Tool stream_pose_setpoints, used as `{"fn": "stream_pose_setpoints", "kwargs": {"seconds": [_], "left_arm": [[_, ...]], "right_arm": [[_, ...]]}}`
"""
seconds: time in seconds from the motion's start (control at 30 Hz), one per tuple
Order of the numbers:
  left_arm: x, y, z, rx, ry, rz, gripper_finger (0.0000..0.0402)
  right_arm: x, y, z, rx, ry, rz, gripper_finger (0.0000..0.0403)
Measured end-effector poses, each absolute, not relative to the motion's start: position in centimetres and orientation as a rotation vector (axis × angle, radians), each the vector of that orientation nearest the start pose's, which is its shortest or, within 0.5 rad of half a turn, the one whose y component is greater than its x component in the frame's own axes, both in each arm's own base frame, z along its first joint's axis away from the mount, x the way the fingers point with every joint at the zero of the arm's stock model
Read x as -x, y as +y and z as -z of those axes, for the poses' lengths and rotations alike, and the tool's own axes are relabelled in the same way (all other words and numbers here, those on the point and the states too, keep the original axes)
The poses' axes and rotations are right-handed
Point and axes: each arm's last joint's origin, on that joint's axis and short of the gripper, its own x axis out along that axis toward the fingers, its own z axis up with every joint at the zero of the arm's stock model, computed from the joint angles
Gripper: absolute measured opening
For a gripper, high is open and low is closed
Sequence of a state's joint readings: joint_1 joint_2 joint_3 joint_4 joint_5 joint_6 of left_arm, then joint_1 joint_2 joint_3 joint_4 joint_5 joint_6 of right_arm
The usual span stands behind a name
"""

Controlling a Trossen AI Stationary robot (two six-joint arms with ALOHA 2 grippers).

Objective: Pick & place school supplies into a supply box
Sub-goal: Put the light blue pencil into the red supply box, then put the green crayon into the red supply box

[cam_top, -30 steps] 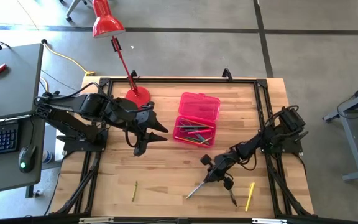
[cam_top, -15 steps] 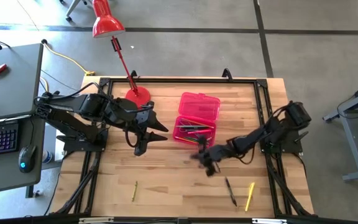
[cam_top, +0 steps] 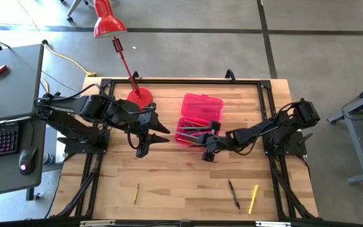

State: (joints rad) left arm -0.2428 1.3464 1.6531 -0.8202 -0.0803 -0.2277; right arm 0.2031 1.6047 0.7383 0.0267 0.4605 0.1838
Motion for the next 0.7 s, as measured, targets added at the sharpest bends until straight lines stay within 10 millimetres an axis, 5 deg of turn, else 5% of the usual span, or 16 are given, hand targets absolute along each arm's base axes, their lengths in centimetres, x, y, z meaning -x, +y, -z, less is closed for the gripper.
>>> {"fn": "stream_pose_setpoints", "kwargs": {"seconds": [0.3,0.57,0.7], "left_arm": [[-24.9,-7.2,-44.2,0.218,0.565,0.1,0.0172],[-21.9,-12.2,-43.3,0.232,0.619,-0.028,0.0172],[-19.7,-14.7,-40.7,0.319,0.659,-0.186,0.0172]], "right_arm": [[-28.5,4.0,-14.4,0.134,0.862,0.375,0.0],[-28.7,4.1,-14.5,0.185,0.849,0.332,0.0027],[-29.0,4.2,-14.9,0.172,0.802,0.337,0.005]]}}
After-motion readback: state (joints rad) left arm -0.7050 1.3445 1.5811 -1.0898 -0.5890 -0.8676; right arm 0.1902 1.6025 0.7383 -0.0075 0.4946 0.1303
